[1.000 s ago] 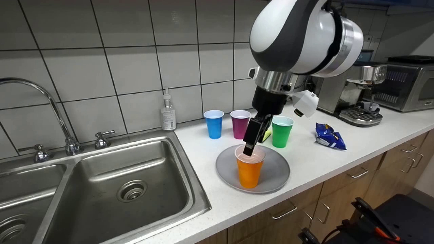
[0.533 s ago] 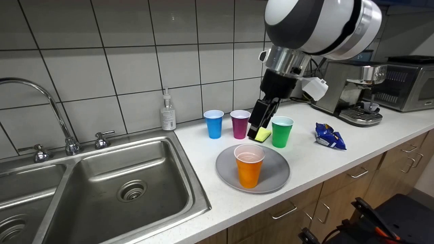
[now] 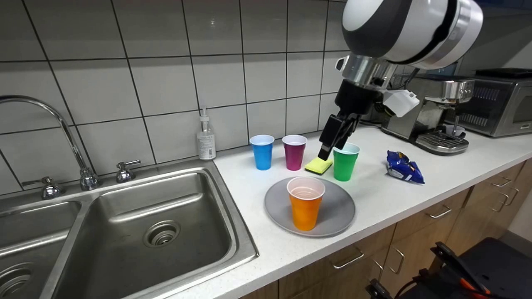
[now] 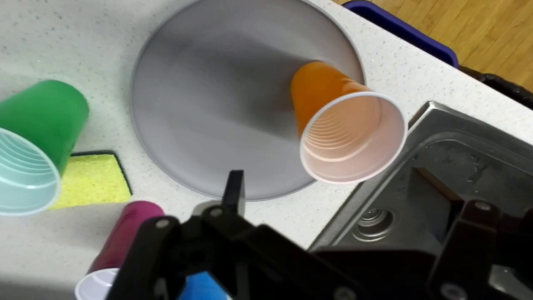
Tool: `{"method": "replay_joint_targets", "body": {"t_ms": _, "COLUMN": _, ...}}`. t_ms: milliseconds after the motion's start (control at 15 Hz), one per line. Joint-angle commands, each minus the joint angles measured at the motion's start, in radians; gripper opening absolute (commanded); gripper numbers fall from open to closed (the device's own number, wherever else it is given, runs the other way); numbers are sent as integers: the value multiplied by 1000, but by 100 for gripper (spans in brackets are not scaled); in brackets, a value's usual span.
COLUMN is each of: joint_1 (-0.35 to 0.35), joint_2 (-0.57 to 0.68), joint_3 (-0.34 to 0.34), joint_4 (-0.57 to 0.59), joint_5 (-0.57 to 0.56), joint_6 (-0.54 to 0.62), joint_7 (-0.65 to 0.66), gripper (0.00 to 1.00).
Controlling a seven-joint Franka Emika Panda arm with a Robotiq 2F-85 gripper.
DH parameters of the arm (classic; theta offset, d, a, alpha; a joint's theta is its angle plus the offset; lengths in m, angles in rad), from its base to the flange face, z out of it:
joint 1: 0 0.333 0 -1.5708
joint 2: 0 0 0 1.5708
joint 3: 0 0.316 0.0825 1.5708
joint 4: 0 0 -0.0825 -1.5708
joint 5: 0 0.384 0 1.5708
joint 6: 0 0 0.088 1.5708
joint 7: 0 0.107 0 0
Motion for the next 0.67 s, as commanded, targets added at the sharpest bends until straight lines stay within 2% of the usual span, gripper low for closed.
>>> {"method": "replay_joint_targets", "body": {"t_ms": 0, "joint_1": -63, "joint_2": 12, "joint_3": 7, "joint_4": 8, "joint_5": -79, "joint_6": 41, "joint_7": 108, "gripper": 100}}
{"method": "replay_joint_targets", "body": {"t_ms": 600, "joint_1": -203, "joint_2": 147, "joint_3": 10, "joint_4": 107, "joint_5": -249, "joint_6": 99, "joint_7": 443, "gripper": 100}}
